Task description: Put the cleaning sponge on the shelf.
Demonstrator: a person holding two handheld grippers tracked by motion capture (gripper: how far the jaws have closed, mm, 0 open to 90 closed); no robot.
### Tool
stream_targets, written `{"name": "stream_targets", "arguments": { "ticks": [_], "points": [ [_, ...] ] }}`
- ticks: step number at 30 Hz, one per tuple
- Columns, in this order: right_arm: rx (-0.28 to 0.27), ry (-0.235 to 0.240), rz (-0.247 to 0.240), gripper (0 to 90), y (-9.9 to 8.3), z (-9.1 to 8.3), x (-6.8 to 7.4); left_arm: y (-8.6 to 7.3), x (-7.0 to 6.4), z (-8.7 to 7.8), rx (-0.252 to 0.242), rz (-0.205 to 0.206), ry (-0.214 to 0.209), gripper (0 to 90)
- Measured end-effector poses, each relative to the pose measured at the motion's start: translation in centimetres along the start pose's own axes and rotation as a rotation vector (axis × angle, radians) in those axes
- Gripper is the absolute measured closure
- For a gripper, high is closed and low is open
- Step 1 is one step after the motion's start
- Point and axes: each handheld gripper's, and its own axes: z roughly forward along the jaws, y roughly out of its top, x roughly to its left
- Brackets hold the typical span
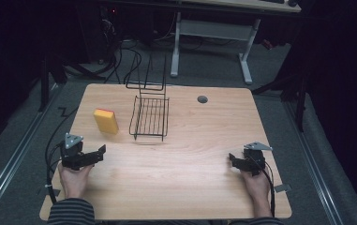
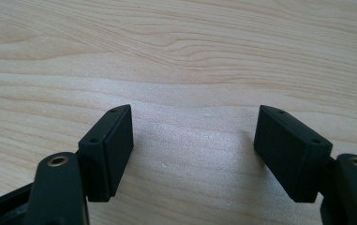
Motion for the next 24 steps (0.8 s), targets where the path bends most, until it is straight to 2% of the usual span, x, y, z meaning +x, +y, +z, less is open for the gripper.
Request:
{"name": "stream_targets", "arguments": {
  "ticks": [3,9,18,24],
  "points": [
    [0.000,0.000,0.000,28.9,0.0,0.0,0.0,0.6,0.1,-0.1,-0.013,-0.010,0.001,2.1],
    [-0.001,-0.001,-0.001,28.9,0.0,0.0,0.0,2.2,0.0,-0.3,-0.036,0.008,-0.002,0.3],
    [-0.001,-0.001,-0.001,29.0,0.0,0.0,0.0,3.4,-0.1,0.3,-0.030,0.021,-0.004,0.3],
    [-0.002,0.001,-0.001,29.0,0.0,0.0,0.0,4.4,-0.1,0.9,-0.023,0.032,0.014,0.2]
  ]
}}
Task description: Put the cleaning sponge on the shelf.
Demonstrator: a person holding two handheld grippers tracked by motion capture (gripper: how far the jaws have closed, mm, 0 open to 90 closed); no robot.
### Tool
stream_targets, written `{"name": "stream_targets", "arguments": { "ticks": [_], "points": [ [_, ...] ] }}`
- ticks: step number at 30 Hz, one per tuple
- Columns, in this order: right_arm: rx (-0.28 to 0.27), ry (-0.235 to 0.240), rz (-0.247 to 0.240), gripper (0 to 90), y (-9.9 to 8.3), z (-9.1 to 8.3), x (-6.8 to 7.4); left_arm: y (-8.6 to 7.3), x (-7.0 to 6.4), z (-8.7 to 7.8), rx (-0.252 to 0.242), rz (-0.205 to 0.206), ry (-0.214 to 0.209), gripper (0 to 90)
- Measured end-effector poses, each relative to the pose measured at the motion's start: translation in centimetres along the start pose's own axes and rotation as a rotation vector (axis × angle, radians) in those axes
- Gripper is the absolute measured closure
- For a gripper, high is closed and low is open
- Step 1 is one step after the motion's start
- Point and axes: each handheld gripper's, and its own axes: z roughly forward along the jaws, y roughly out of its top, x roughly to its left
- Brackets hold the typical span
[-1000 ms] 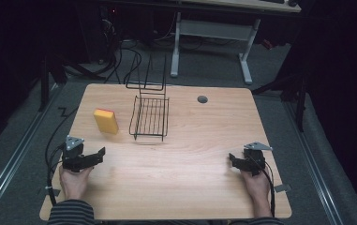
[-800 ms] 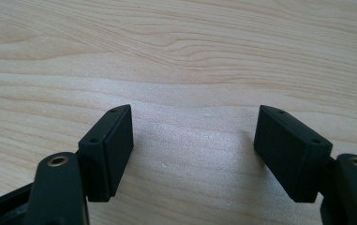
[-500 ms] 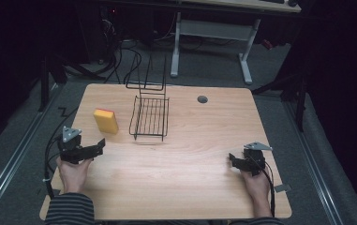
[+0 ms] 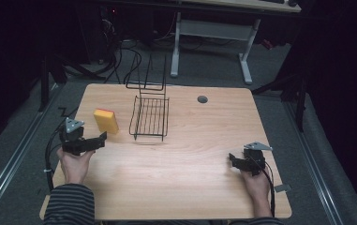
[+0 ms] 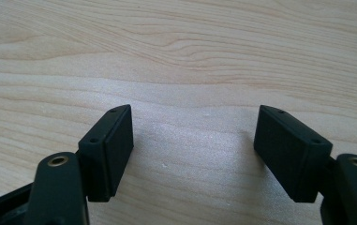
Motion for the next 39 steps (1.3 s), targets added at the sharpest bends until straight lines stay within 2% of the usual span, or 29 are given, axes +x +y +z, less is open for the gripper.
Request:
{"name": "stream_targets", "arguments": {
  "ticks": [5,14,15,24,32,39],
  "points": [
    [0.001,0.002,0.000,29.0,0.0,0.0,0.0,1.1,0.0,0.8,0.006,0.012,0.011,0.2],
    [-0.002,0.006,0.003,29.1,0.0,0.0,-0.1,2.5,-0.2,1.9,0.023,0.040,-0.005,0.1],
    [-0.002,0.006,0.002,29.1,0.0,0.0,-0.1,2.6,-0.3,2.0,0.014,0.040,-0.010,0.1],
    [-0.001,0.003,0.004,29.1,0.0,0.0,-0.1,3.7,-0.2,3.6,0.040,0.037,-0.026,0.1],
    [0.000,0.003,0.001,29.1,0.0,0.0,0.0,3.9,-0.4,5.5,0.069,0.059,-0.009,0.1],
    [0.001,0.003,0.001,29.0,0.0,0.0,0.0,3.4,-0.1,7.2,0.112,0.045,0.011,0.1]
  ]
}}
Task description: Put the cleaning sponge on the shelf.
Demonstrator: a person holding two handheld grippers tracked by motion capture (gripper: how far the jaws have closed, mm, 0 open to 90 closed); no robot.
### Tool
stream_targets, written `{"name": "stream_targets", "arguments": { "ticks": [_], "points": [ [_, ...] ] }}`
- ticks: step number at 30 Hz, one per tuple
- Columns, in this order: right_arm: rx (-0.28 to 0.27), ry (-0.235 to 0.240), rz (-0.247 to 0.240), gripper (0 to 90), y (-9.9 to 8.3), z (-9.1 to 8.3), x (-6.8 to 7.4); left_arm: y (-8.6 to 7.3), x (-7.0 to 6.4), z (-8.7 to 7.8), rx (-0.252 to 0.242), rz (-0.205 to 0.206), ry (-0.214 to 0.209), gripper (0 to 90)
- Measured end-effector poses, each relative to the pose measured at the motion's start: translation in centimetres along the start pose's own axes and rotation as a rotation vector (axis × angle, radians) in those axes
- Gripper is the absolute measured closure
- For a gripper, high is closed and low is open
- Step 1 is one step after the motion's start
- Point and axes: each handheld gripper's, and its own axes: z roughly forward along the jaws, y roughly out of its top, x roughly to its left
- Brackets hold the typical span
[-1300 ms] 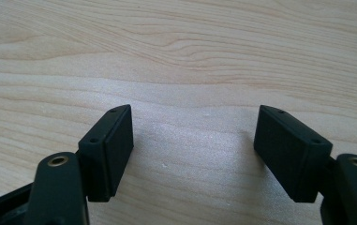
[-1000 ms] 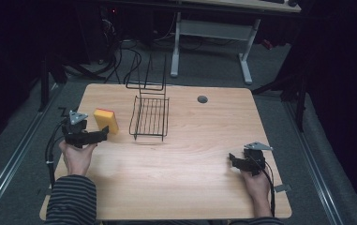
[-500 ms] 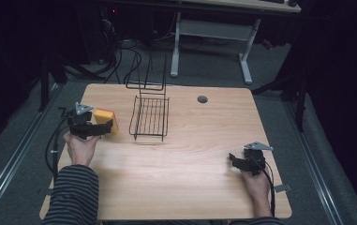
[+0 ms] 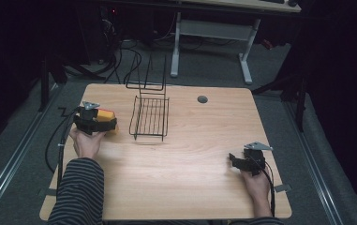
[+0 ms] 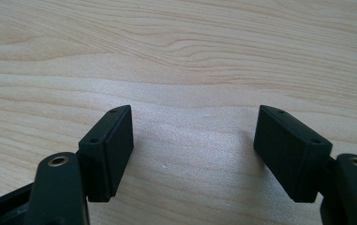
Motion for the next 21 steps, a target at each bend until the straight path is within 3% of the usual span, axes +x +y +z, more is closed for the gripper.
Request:
{"name": "stream_targets", "arguments": {
  "ticks": [21],
  "points": [
    [0.001,0.001,0.005,29.1,0.0,0.0,0.0,-0.7,0.4,2.9,0.026,-0.044,0.000,4.5]
  ]
}}
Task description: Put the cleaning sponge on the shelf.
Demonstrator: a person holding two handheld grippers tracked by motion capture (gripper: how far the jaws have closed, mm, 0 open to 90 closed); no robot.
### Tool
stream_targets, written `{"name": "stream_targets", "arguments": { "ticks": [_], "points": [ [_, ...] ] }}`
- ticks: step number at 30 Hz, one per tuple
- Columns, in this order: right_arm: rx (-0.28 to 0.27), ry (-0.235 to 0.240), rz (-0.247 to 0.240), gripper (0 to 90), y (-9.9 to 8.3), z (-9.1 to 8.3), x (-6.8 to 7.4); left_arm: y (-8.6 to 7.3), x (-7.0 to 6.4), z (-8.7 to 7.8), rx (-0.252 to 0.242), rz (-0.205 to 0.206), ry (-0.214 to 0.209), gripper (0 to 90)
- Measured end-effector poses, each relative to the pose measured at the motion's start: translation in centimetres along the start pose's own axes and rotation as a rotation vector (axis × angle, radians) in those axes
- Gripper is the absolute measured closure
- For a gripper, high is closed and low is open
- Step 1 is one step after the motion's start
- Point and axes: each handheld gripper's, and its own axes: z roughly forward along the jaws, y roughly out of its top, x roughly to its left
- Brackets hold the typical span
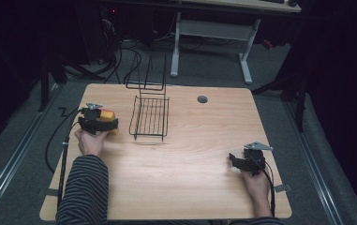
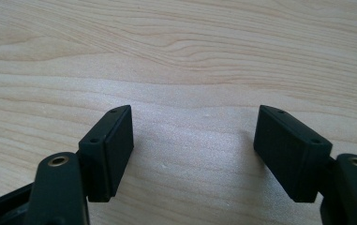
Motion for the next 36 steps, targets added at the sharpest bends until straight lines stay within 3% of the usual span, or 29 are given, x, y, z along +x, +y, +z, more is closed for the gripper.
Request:
{"name": "stream_targets", "arguments": {
  "ticks": [22,31,36],
  "points": [
    [-0.002,0.001,0.001,29.1,-0.01,0.00,-0.01,-0.23,-0.38,0.53,-0.013,0.006,-0.006,21.9],
    [0.000,0.000,0.000,29.1,0.00,0.00,0.00,-0.25,-0.56,0.33,-0.010,0.022,-0.009,23.1],
    [0.000,0.000,-0.002,29.0,0.00,0.00,0.01,-0.36,-0.56,-0.24,-0.035,0.018,-0.018,23.3]
  ]
}}
